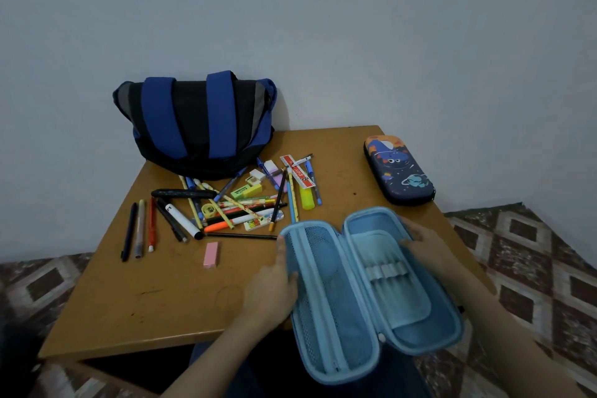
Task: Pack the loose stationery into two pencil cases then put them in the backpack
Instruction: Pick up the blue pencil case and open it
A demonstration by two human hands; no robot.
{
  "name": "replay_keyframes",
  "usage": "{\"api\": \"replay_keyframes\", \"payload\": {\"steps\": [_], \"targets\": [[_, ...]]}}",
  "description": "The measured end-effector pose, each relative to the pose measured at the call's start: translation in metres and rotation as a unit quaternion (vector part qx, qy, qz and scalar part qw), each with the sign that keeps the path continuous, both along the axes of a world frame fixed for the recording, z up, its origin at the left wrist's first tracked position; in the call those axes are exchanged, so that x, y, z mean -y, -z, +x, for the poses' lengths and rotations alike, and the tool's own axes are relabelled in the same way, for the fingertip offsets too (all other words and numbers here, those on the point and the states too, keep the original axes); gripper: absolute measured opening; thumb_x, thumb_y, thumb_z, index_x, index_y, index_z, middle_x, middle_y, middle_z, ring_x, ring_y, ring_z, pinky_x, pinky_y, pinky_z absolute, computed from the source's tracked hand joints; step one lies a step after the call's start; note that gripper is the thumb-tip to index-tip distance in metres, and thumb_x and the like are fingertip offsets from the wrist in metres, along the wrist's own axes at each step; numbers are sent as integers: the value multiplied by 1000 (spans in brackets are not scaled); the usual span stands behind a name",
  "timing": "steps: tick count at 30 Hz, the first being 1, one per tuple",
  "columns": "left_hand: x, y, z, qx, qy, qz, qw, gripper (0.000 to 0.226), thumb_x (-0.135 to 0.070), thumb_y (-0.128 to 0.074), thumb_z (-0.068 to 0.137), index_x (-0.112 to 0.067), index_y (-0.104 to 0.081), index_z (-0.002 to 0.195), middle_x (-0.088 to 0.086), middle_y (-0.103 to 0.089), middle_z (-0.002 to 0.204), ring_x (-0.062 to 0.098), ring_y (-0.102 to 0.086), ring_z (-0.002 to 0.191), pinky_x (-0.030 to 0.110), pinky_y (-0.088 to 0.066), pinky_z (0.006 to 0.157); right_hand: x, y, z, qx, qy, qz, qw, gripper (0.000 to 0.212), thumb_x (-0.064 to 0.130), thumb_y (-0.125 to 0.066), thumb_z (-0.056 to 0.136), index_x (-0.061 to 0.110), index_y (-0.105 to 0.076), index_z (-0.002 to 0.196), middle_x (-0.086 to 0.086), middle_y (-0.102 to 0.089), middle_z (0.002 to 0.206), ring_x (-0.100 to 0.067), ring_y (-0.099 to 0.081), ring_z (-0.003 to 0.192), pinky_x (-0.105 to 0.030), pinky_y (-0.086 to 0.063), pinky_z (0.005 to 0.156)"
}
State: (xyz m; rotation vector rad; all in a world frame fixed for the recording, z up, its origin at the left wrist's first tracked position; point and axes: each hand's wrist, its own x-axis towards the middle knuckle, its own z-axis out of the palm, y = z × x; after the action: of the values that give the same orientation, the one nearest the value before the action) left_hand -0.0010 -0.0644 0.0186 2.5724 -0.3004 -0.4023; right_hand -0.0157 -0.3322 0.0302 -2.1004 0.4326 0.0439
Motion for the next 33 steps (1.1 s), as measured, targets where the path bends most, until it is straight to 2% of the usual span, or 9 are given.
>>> {"api": "replay_keyframes", "payload": {"steps": [5, 7, 12, 15, 18, 22, 27, 31, 33], "targets": [[10, -6, 14, -11, 25, 20, 999, 72, -31, -39, 100, -20, 14, 148, 7, -64, 97, 20, -63, 82, 36, -56, 73, 3, -3, 3, 15, 51, -72, 996, 51, 1, -49, 87, 24, -53, 132, -4, -65, 117, -21, -57, 92, -26, -42, 85], [17, -8, 19, -11, 30, 7, 999, 70, -31, -38, 100, -21, 11, 149, 8, -63, 98, 21, -63, 84, 38, -56, 74, 6, -7, 3, 24, 66, -80, 994, 50, 0, -50, 86, 23, -54, 131, -6, -66, 113, -25, -58, 92, -26, -40, 84], [34, -9, 25, 2, 60, -12, 998, 69, -32, -38, 100, -20, 10, 149, 2, -52, 77, 18, -53, 71, 32, -47, 62, 22, -17, 2, 49, 90, -80, 992, 52, -3, -51, 85, 21, -54, 132, -10, -63, 120, -24, -57, 98, -25, -37, 85], [41, -2, 32, -21, 64, -12, 998, 71, -34, -38, 99, -22, 12, 148, 7, -58, 87, 20, -56, 76, 34, -48, 66, 29, -19, 0, 44, 110, -82, 990, 52, -4, -52, 85, 18, -53, 132, -13, -61, 123, -21, -54, 96, -28, -38, 88], [40, 5, 40, -46, 64, -4, 997, 73, -34, -39, 99, -22, 13, 148, 11, -61, 107, 24, -60, 91, 39, -52, 79, 28, -17, 1, 49, 117, -82, 989, 50, -5, -52, 85, 15, -55, 131, -13, -62, 121, -22, -54, 97, -28, -39, 90], [30, 6, 49, -35, 60, 24, 997, 71, -33, -39, 99, -20, 11, 149, 8, -57, 94, 19, -56, 81, 31, -47, 66, 18, -6, 8, 68, 145, -66, 985, 47, -3, -57, 81, 15, -60, 125, -13, -65, 114, -24, -57, 87, -26, -40, 84], [11, 3, 61, -11, 44, 67, 997, 71, -34, -40, 99, -20, 7, 150, 9, -59, 100, 20, -60, 83, 34, -53, 72, 1, 5, 21, 81, 151, -60, 983, 45, 2, -62, 80, 18, -63, 122, -15, -71, 96, -33, -63, 85, -30, -45, 74], [4, 3, 63, -8, 35, 70, 997, 72, -36, -41, 98, -21, 7, 150, 10, -59, 113, 22, -60, 90, 38, -54, 78, -3, 12, 31, 73, 148, -100, 981, 44, 3, -63, 79, 15, -64, 121, -7, -64, 78, -21, -56, 70, -27, -42, 68], [4, 3, 60, -8, 23, 45, 999, 74, -38, -43, 97, -24, 6, 150, 10, -58, 116, 21, -62, 92, 36, -55, 77, -3, 12, 33, 63, 143, -124, 980, 44, 5, -63, 79, 12, -62, 123, -10, -66, 83, -21, -55, 73, -28, -42, 68]]}}
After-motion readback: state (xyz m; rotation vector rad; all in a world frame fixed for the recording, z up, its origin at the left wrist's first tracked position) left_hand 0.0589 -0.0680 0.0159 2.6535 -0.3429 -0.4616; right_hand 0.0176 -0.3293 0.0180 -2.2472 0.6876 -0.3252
